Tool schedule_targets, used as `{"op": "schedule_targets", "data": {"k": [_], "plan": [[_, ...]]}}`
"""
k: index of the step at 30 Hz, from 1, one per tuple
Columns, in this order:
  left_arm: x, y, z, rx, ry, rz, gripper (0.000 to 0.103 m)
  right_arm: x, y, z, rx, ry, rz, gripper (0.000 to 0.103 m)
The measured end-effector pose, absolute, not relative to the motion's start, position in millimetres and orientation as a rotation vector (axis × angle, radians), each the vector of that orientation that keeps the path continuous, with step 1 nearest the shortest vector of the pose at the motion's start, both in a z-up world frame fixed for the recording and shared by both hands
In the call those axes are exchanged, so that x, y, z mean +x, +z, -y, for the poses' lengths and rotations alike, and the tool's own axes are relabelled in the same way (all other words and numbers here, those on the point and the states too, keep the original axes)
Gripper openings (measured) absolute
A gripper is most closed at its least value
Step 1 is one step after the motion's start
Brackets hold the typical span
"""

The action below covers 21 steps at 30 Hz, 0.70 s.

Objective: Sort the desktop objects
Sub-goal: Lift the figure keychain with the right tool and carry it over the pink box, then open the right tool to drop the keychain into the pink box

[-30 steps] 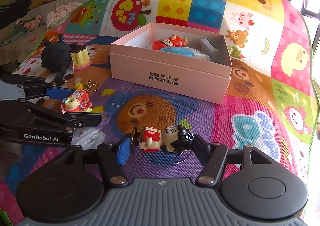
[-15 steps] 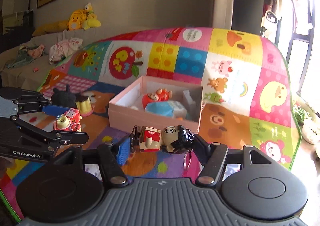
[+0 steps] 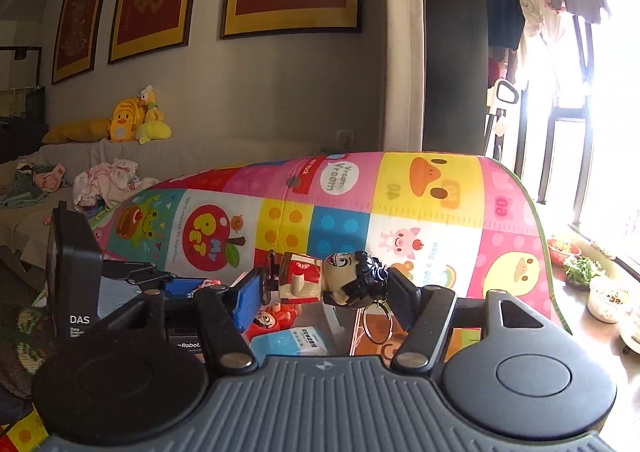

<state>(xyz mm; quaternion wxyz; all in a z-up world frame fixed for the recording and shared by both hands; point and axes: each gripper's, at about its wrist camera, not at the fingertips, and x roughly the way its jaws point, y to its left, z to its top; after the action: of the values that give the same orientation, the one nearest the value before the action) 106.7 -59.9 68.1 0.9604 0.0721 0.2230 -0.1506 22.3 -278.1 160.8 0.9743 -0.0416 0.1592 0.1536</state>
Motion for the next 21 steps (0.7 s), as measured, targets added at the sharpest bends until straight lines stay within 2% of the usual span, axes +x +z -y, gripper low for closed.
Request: {"op": "schedule_targets", "data": {"k": [2, 3, 4, 6, 9, 21], "plan": [[110, 55, 56, 0.132, -0.321, -0.492, 0.064, 29, 156, 276, -0.078, 0.298, -0.344, 0.064], [106, 52, 53, 0.126, -0.331, -0.493, 0.070, 32, 154, 276, -0.075, 0.296, -0.354, 0.064], [99, 50, 47, 0.114, -0.344, -0.489, 0.081, 36, 153, 275, -0.073, 0.296, -0.362, 0.064], [81, 49, 36, 0.094, -0.337, -0.483, 0.090, 44, 152, 272, -0.064, 0.294, -0.378, 0.064], [54, 45, 16, 0.079, -0.296, -0.495, 0.094, 58, 152, 262, -0.051, 0.329, -0.408, 0.064], [12, 3, -46, -0.137, -0.222, -0.581, 0.096, 190, 125, 170, -0.011, 0.365, -0.682, 0.064]]}}
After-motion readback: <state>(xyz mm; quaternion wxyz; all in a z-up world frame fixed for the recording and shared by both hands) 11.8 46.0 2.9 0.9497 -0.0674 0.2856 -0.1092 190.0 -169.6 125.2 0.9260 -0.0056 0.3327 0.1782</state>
